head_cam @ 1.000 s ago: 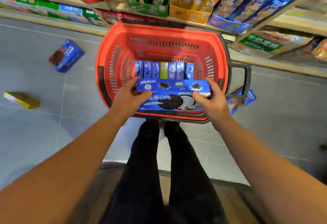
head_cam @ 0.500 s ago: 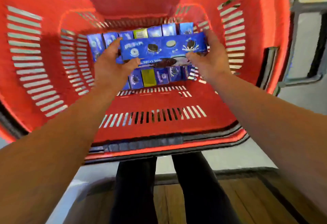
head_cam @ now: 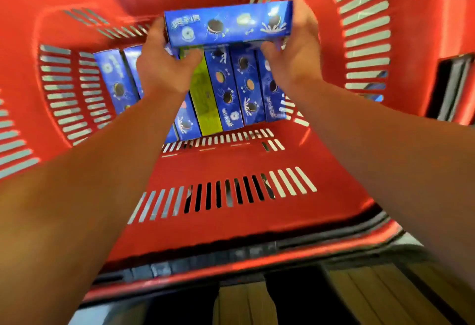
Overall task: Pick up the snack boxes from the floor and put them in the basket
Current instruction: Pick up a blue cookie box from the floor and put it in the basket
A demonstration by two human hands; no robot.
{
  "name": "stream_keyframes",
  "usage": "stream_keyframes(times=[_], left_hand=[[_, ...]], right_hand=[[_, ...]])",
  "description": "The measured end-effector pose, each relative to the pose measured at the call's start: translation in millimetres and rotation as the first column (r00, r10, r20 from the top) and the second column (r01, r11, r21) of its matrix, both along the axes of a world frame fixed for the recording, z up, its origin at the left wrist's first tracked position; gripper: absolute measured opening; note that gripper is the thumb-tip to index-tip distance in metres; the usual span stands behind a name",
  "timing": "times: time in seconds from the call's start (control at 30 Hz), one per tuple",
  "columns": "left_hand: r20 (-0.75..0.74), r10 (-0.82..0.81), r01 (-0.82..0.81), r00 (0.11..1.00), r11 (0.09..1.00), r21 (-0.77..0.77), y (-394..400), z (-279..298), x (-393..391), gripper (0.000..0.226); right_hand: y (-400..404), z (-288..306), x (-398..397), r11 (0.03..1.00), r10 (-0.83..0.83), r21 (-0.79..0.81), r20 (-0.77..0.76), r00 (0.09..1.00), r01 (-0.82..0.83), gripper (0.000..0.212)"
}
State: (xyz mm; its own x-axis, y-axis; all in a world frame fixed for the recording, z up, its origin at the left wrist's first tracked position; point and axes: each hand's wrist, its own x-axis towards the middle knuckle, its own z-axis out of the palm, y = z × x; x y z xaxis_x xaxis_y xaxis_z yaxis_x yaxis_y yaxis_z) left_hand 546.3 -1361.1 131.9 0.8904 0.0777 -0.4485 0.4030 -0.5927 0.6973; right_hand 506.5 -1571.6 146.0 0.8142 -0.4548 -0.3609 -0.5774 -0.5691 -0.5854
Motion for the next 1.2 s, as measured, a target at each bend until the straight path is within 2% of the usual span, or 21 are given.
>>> stream_keyframes(times=[0.1,0.23,0.4,0.47,0.6,0.7,0.77,0.87,0.97,1.03,1.2], left_hand=[[-0.112,-0.062,0.074,0.992,0.992,0.105,4,39,-12,0.080],[-0.197,-0.239,0.266,0.951,0.956,0.123,9,137,-38,0.073],[-0.157,-0.512,0.531,0.845,0.837,0.131,-10,292,-50,0.069],[-0.121,-0.559,0.570,0.820,0.816,0.092,-22,349,-54,0.067],[-0.021,-0.632,0.632,0.775,0.774,0.041,-51,446,-67,0.065],[0.021,-0.669,0.667,0.743,0.743,0.042,-76,498,-80,0.063],[0.058,-0.695,0.695,0.717,0.719,0.030,-92,520,-90,0.065],[0.119,-0.742,0.736,0.660,0.670,0.100,-123,547,-115,0.066],[0.152,-0.770,0.764,0.620,0.636,0.109,-166,561,-169,0.064],[0.156,-0.783,0.769,0.602,0.621,0.150,-193,565,-199,0.065],[0.115,-0.783,0.741,0.612,0.618,0.262,-259,584,-285,0.067]], right_hand=[[4,39,-23,0.997,0.076,0.004,-0.088,0.993,-0.076,0.083],[15,133,-61,0.993,0.117,0.036,-0.202,0.972,-0.112,0.089],[18,287,-100,0.987,0.160,0.059,-0.199,0.967,-0.151,0.084],[11,344,-112,0.993,0.115,0.051,-0.174,0.978,-0.108,0.075],[-15,439,-139,0.991,0.136,0.019,-0.142,0.980,-0.135,0.088],[-45,493,-169,0.996,0.075,-0.037,-0.119,0.990,-0.080,0.084],[-64,510,-188,0.996,0.027,-0.081,-0.110,0.994,-0.036,0.082],[-92,526,-225,0.993,-0.002,-0.120,-0.125,0.992,-0.013,0.077],[-140,536,-281,0.984,-0.016,-0.179,-0.110,0.994,-0.004,0.084],[-173,542,-316,0.964,0.032,-0.258,-0.115,0.993,-0.061,0.082],[-260,563,-401,0.926,0.175,-0.310,-0.158,0.972,-0.217,0.079]])
